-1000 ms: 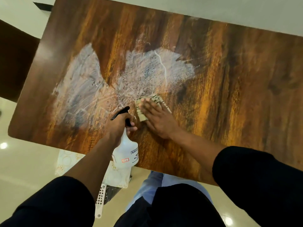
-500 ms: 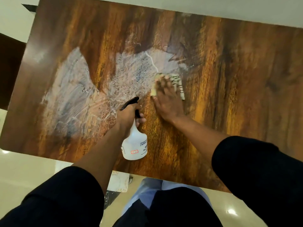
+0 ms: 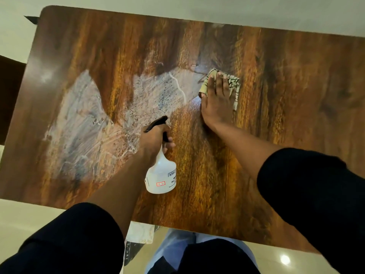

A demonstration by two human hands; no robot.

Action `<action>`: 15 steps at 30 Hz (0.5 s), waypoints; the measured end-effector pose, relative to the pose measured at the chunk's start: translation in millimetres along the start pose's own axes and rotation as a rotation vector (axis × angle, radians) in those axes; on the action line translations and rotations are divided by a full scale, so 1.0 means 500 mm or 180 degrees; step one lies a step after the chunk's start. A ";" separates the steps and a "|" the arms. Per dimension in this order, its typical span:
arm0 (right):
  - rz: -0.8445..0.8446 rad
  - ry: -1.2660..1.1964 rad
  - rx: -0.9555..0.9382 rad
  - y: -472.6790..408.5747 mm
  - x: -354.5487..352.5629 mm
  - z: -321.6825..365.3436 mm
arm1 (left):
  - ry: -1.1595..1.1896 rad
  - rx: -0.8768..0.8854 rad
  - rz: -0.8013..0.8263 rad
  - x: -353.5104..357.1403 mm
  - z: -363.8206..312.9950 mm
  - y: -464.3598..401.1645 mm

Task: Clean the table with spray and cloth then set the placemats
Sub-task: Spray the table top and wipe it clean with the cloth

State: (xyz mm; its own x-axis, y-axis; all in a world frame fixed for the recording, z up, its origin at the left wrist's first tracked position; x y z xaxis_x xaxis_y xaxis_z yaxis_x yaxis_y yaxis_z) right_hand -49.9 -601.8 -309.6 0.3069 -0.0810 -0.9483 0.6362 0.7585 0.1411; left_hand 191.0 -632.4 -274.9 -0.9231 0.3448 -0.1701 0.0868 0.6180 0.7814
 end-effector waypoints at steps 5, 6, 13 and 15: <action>0.0372 0.0175 -0.1306 0.066 0.033 0.091 | -0.0036 -0.0040 -0.0020 0.014 -0.007 -0.014; 0.0443 0.0269 -0.1754 0.083 0.040 0.093 | -0.0041 -0.0055 -0.0031 0.017 -0.010 -0.016; 0.0439 0.0383 -0.1528 -0.023 -0.002 -0.007 | -0.0056 -0.0020 -0.0019 0.019 -0.035 -0.040; 0.0254 0.0271 -0.0939 -0.064 -0.021 -0.017 | -0.0058 -0.0004 -0.0039 0.015 -0.037 -0.041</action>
State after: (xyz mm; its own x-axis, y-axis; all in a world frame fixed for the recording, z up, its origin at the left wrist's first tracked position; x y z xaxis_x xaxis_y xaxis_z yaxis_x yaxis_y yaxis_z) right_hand -79.6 -619.6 -306.6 0.2794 0.0312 -0.9597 0.3760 0.9161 0.1393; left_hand 175.4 -655.7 -281.3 -0.9172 0.3499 -0.1906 0.0750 0.6214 0.7799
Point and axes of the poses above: each hand's wrist, its own y-axis away from the middle knuckle, its own x-axis out of the palm, z = x × y, the point moved 6 cm from there along -y, towards the middle knuckle, and after that the axes turned 3 degrees about -z, right-handed, at the moved point
